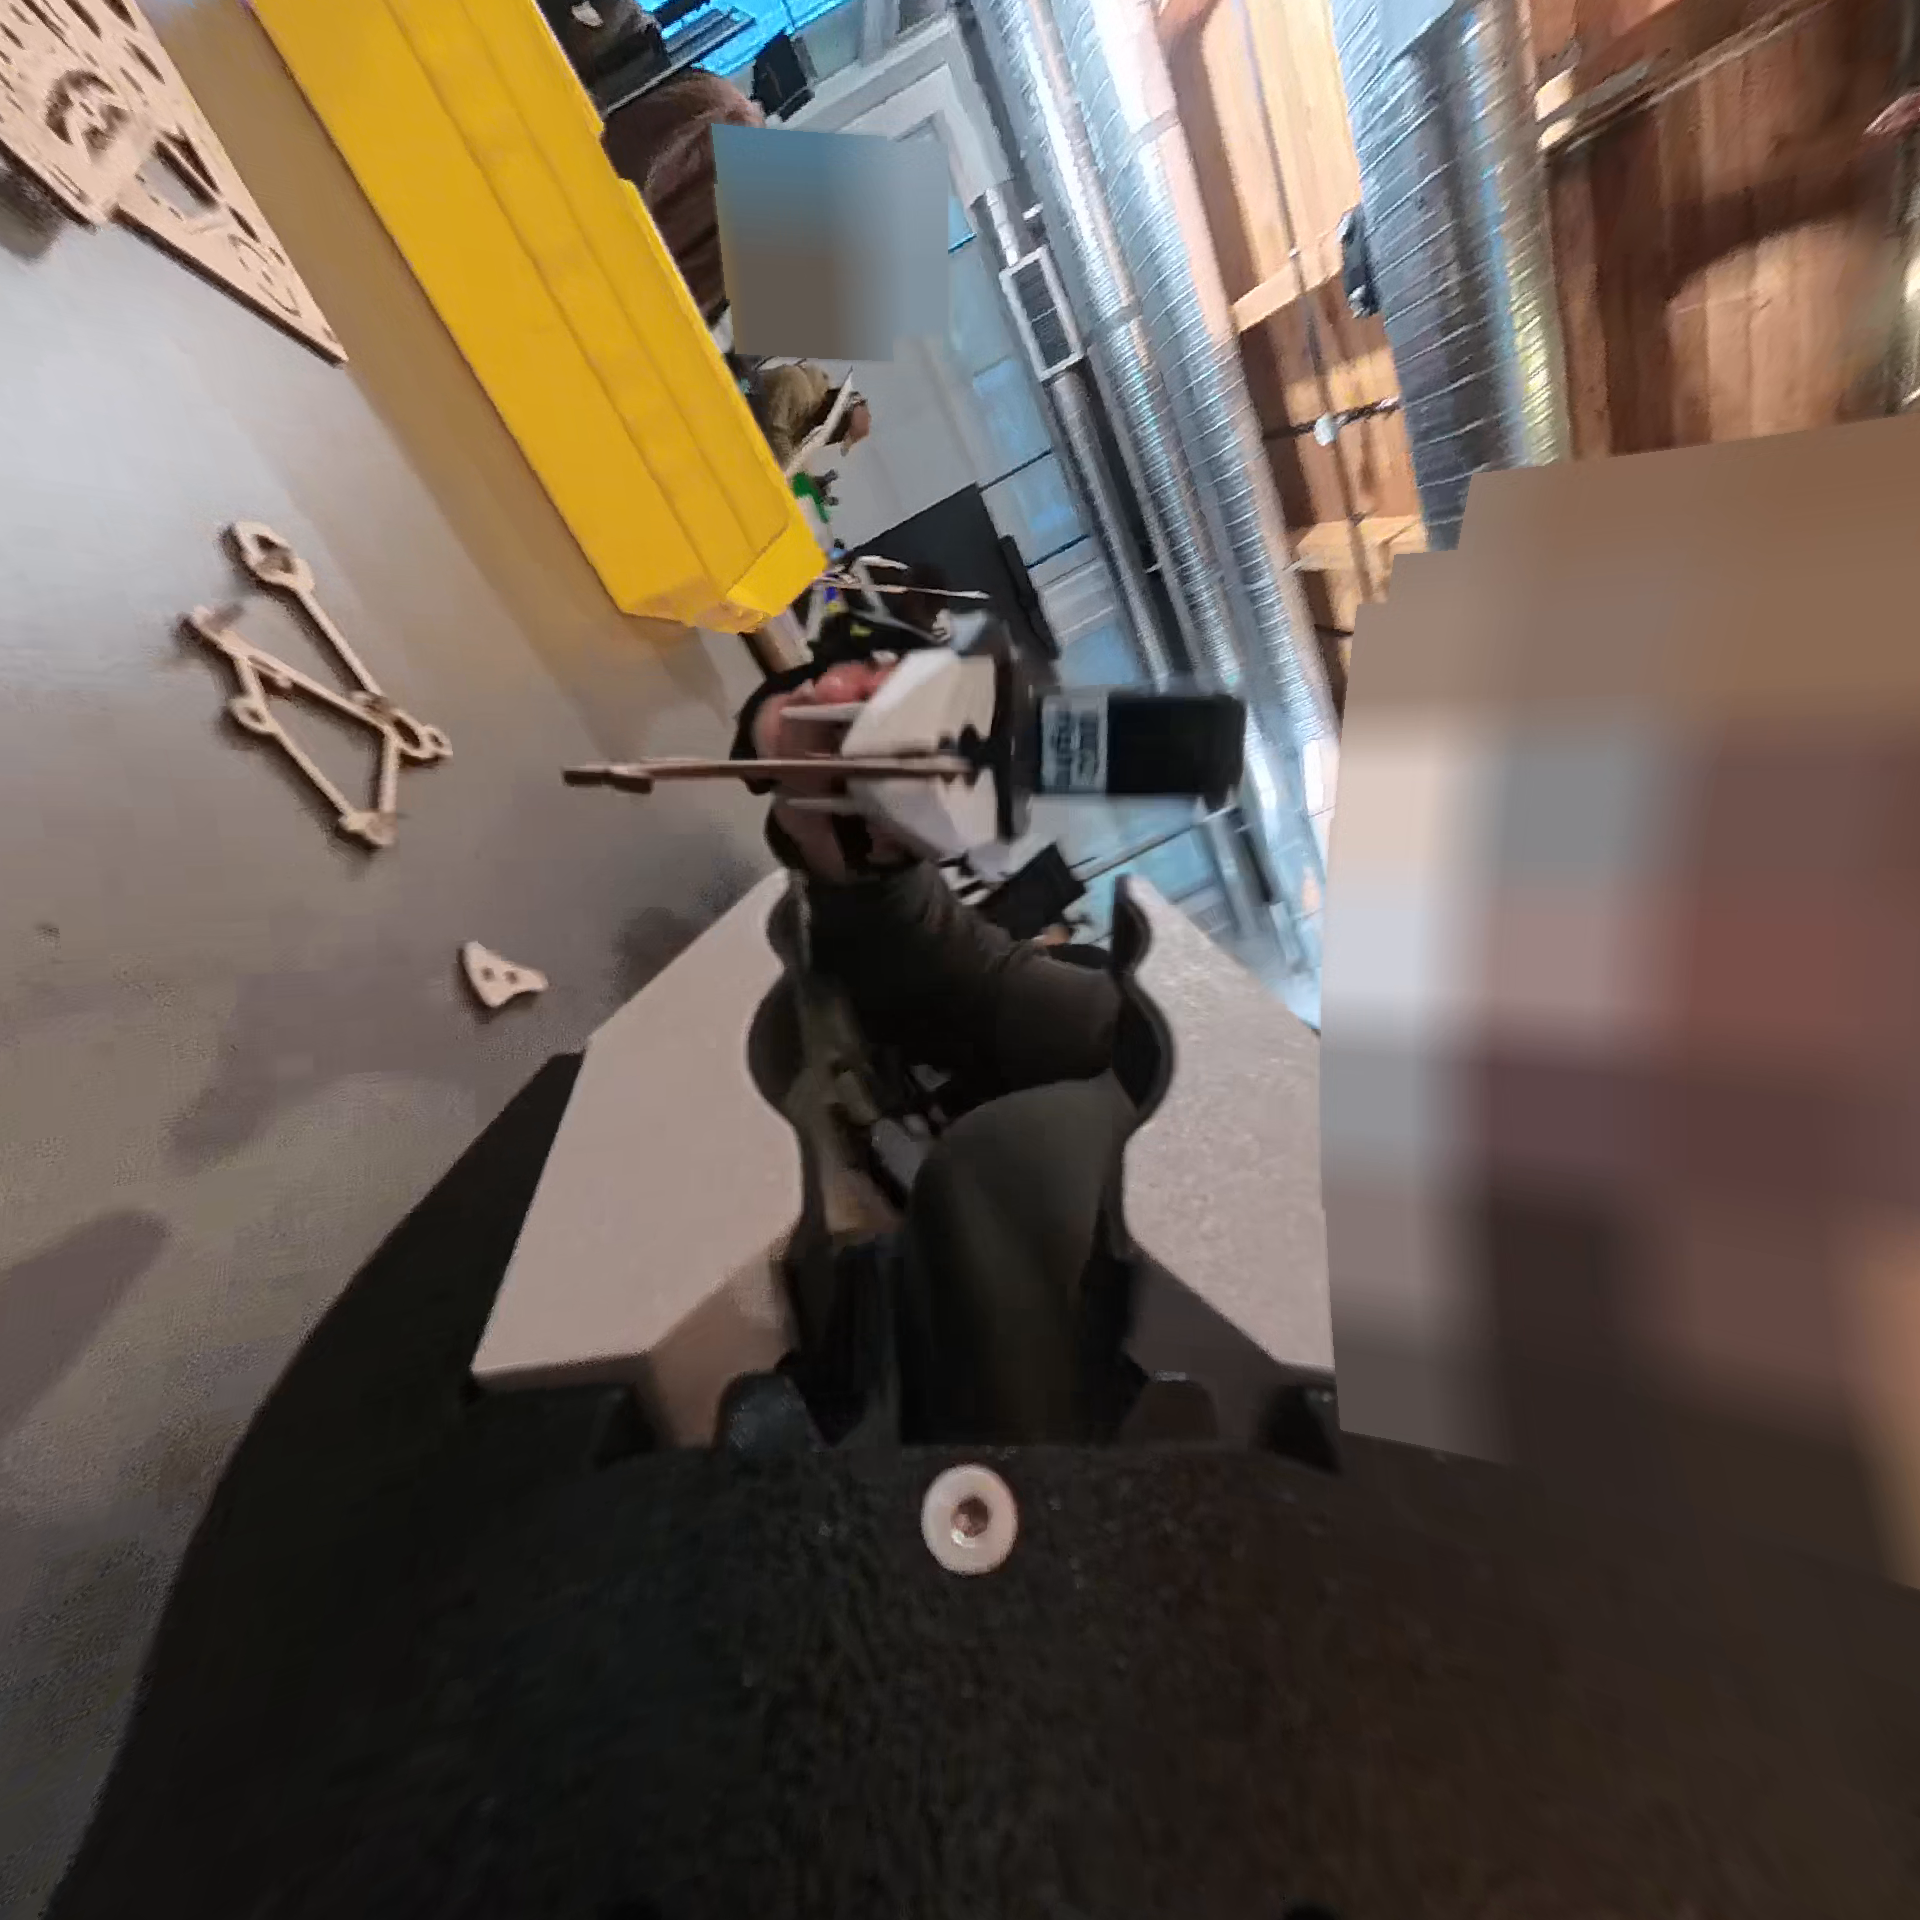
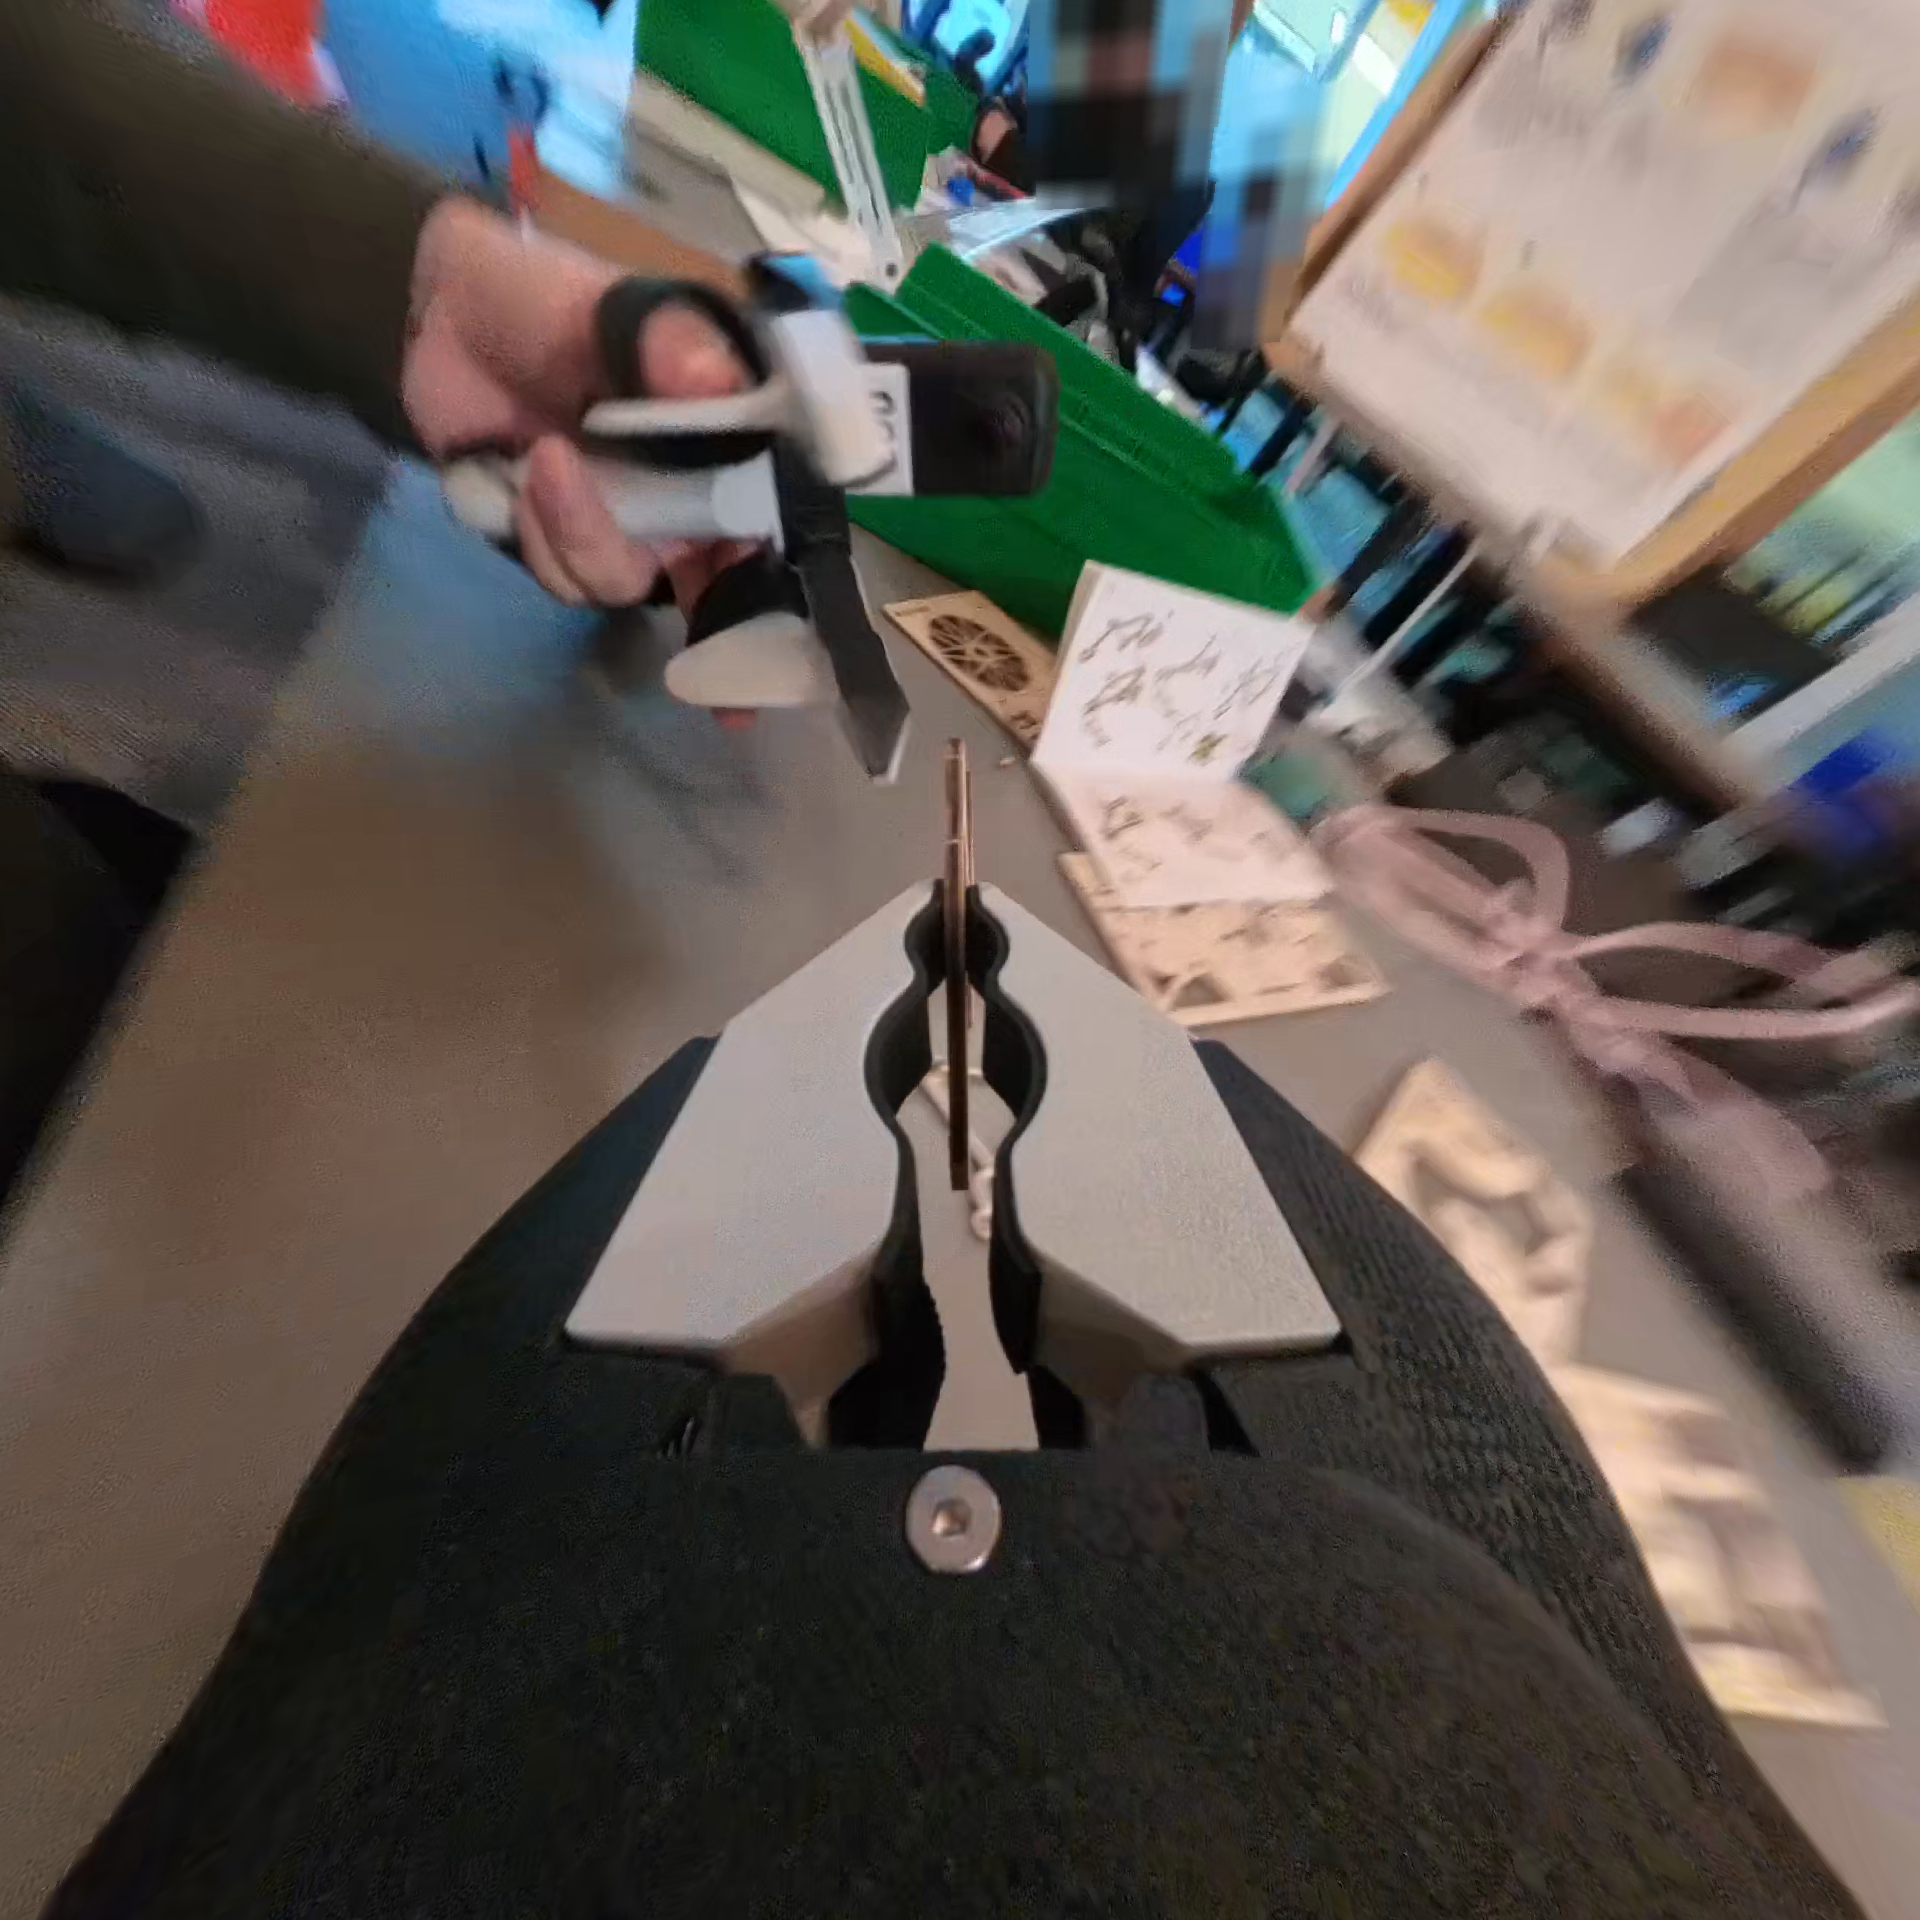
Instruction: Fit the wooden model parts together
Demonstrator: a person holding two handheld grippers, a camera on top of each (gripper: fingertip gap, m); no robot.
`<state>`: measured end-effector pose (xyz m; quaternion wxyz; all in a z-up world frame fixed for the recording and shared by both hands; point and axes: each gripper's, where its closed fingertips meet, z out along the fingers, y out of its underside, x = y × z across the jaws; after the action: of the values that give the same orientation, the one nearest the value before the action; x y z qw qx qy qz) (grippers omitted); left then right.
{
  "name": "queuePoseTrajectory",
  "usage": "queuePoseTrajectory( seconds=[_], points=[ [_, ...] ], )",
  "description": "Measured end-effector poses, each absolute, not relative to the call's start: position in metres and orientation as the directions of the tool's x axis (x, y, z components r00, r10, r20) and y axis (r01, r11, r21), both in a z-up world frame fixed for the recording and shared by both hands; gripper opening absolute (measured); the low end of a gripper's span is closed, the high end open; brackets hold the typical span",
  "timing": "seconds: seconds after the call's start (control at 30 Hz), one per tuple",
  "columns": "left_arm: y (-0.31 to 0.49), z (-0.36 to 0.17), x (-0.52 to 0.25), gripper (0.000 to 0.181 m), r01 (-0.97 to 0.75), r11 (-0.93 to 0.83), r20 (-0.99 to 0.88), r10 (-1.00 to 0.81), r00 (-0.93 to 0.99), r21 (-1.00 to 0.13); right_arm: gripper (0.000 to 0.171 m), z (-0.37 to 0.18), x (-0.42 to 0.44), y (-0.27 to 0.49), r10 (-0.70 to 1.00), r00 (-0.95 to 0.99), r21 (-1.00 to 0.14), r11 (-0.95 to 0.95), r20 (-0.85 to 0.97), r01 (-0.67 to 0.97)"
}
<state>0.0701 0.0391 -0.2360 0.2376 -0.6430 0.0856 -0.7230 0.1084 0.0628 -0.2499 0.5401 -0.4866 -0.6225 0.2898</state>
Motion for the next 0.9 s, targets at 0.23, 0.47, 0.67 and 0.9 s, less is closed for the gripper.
queuePoseTrajectory(
  seconds=[0.23, 0.47, 0.67, 0.9],
  points=[
    [0.068, -0.251, 0.063, 0.046, 0.053, -0.452, 0.439, -0.823, 0.361, -0.89, 0.0, -0.269, 0.107, 0.075, 0.916, 0.001, -0.896, -0.392, -0.4, 0.207],
    [0.058, -0.302, 0.087, 0.059, -0.329, -0.447, 0.416, -0.895, 0.161, -0.832, 0.0, -0.267, 0.098, 0.074, 0.918, 0.013, -0.901, -0.392, -0.396, 0.184],
    [0.05, -0.313, 0.093, 0.018, -0.412, -0.459, 0.501, -0.866, 0.008, -0.787, 0.0, -0.28, 0.096, 0.077, 0.906, 0.032, -0.883, -0.419, -0.422, 0.21],
    [0.063, -0.31, 0.095, 0.014, -0.439, -0.442, 0.501, -0.865, -0.021, -0.782, 0.0, -0.288, 0.1, 0.085, 0.889, 0.09, -0.863, -0.458, -0.449, 0.214]
  ],
)
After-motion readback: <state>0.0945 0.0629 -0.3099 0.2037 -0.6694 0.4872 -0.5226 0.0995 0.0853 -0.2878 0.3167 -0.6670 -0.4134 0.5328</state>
